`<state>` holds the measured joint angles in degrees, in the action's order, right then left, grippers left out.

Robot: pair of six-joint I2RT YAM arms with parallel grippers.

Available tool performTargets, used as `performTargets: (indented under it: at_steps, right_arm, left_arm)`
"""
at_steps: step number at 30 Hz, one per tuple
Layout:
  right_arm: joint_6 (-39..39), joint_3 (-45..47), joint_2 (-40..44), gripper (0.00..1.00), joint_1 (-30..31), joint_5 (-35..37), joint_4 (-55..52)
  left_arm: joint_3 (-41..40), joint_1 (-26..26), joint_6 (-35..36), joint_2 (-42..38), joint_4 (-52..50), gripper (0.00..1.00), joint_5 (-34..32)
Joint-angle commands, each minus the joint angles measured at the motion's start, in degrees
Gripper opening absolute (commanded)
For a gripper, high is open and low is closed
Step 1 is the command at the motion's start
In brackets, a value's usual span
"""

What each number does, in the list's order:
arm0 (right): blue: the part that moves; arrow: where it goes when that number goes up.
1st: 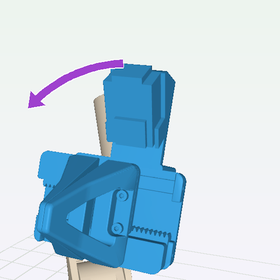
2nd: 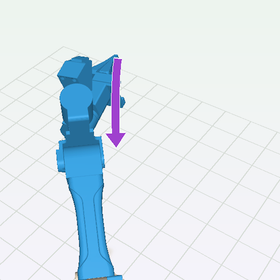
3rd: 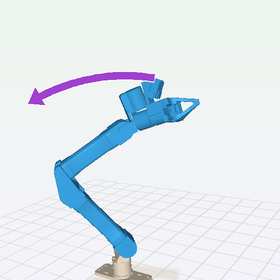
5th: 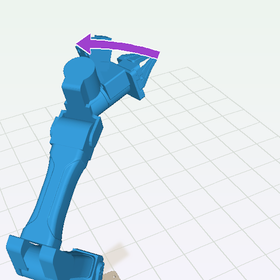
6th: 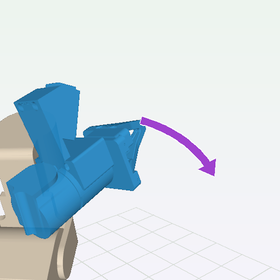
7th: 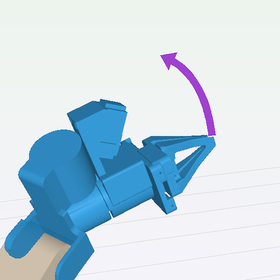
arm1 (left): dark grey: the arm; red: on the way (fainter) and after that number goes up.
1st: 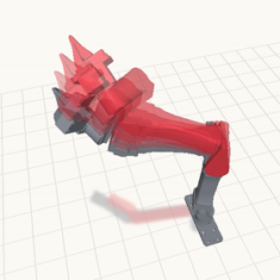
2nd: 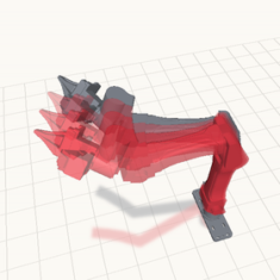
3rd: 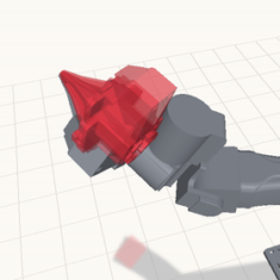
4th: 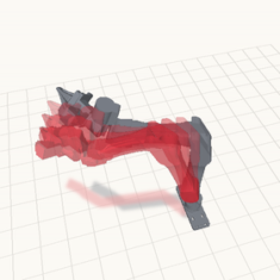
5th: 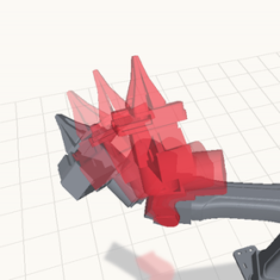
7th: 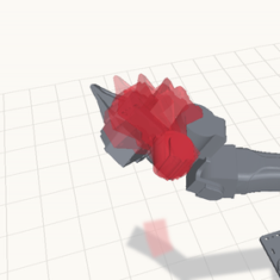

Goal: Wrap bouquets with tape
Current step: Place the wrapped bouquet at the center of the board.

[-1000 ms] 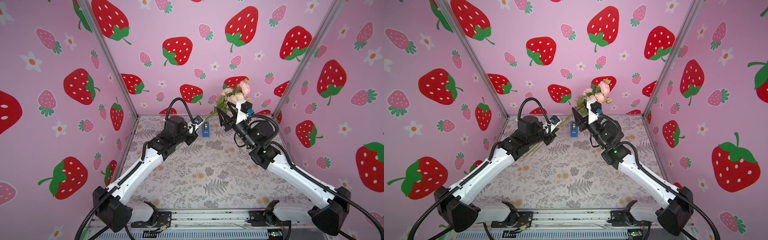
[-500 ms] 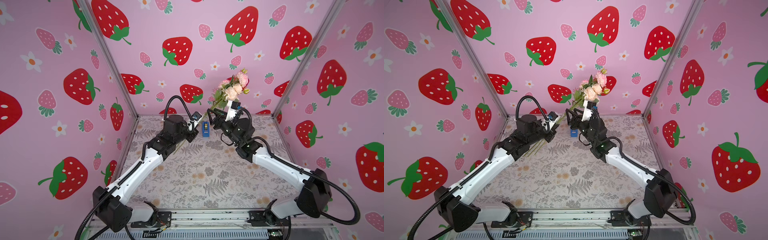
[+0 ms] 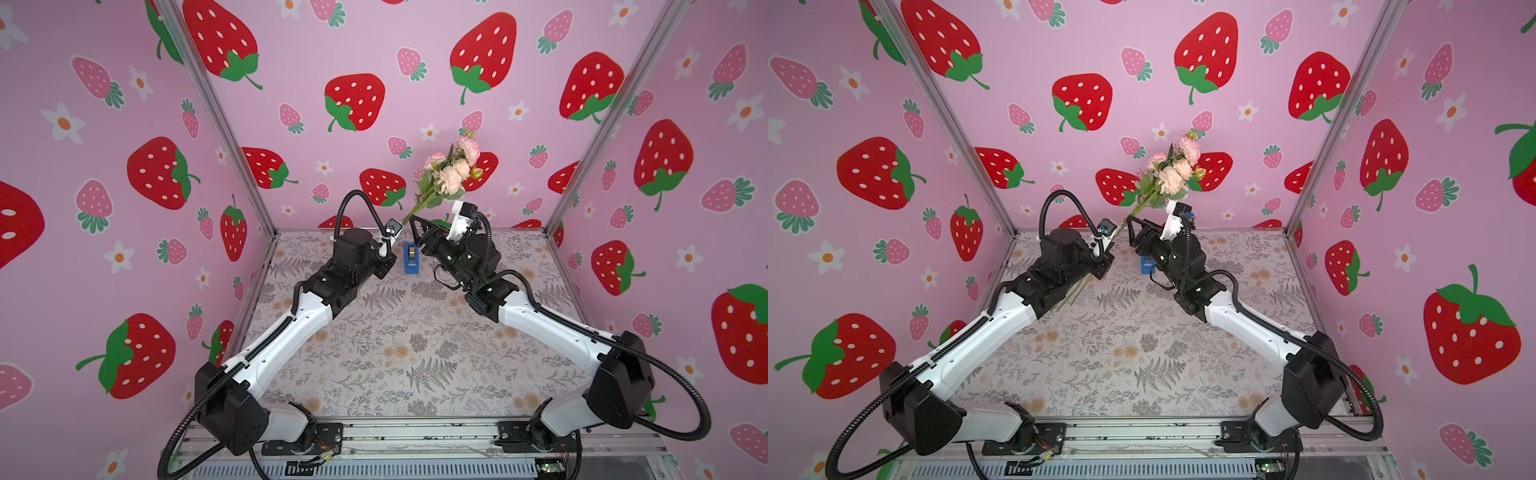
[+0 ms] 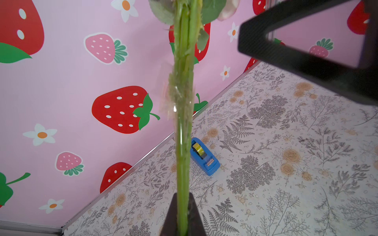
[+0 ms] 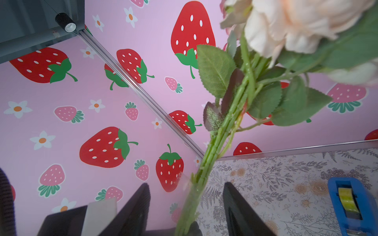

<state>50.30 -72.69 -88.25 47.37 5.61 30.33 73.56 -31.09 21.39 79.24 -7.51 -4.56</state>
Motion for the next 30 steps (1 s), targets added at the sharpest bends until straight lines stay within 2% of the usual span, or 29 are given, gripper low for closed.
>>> performTargets:
  at_steps: [1, 8, 14, 23, 28, 30]
  right_arm:
    - [4.6, -3.0, -2.2, 0.6, 0.3, -0.4, -1.9]
    - [5.3, -3.9, -3.0, 0.61, 0.2, 0.9, -5.2]
    - [7.9, -4.5, -4.0, 0.63, -0.3, -0.2, -5.1]
    - [10.4, -5.8, -6.3, 0.6, -0.5, -2.5, -0.6]
    - [11.4, -6.2, -6.7, 0.53, -0.7, -0.5, -1.7]
    - [11.9, -6.8, -7.2, 0.46, -1.0, -0.1, -1.9]
  left_arm:
    - [1.3, -0.7, 0.5, -0.4, 4.1, 0.0, -1.7]
    - [0.7, -0.8, 0.9, 0.0, 5.5, 0.0, -5.4]
    - [0.0, -1.4, 1.4, 0.1, 6.4, 0.0, -4.7]
    - [-0.6, -1.9, 2.0, 0.4, 6.2, 0.0, -5.1]
    - [-1.1, -2.4, 2.9, 0.0, 6.0, 0.0, -4.8]
    - [-1.4, -2.7, 3.3, 0.0, 5.9, 0.0, -5.3]
